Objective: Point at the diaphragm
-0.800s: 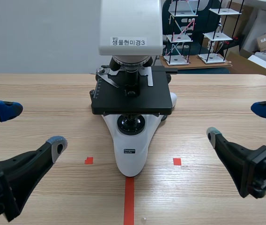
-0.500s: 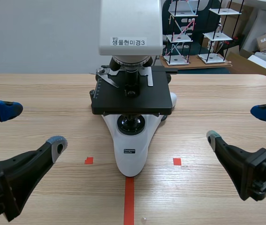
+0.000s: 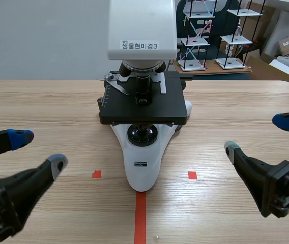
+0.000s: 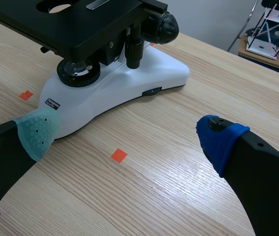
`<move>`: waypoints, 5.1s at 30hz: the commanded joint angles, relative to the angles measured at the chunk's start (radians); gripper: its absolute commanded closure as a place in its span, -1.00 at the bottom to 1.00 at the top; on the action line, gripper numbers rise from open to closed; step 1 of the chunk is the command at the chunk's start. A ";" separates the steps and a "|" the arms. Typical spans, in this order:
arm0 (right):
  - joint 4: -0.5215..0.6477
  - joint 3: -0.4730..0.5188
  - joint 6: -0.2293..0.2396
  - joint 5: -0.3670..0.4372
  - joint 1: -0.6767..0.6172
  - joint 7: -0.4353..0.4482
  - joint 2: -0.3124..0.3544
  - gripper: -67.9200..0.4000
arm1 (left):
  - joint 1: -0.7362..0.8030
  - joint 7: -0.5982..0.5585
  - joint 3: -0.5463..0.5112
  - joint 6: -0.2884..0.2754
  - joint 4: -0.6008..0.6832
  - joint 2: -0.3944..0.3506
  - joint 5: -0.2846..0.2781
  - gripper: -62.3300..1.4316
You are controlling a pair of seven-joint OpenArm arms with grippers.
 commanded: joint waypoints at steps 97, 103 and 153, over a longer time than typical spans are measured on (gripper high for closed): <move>0.005 0.009 -0.004 0.007 -0.002 0.014 0.005 -0.79 | -0.819 -1.048 0.538 0.074 -1.255 0.406 0.489 0.81; 0.005 0.009 -0.004 0.007 -0.002 0.014 0.005 -0.79 | -0.819 -1.048 0.538 0.074 -1.255 0.406 0.489 0.81; 0.005 0.009 -0.004 0.007 -0.002 0.014 0.005 -0.79 | -0.819 -1.047 0.538 0.074 -1.255 0.406 0.489 0.81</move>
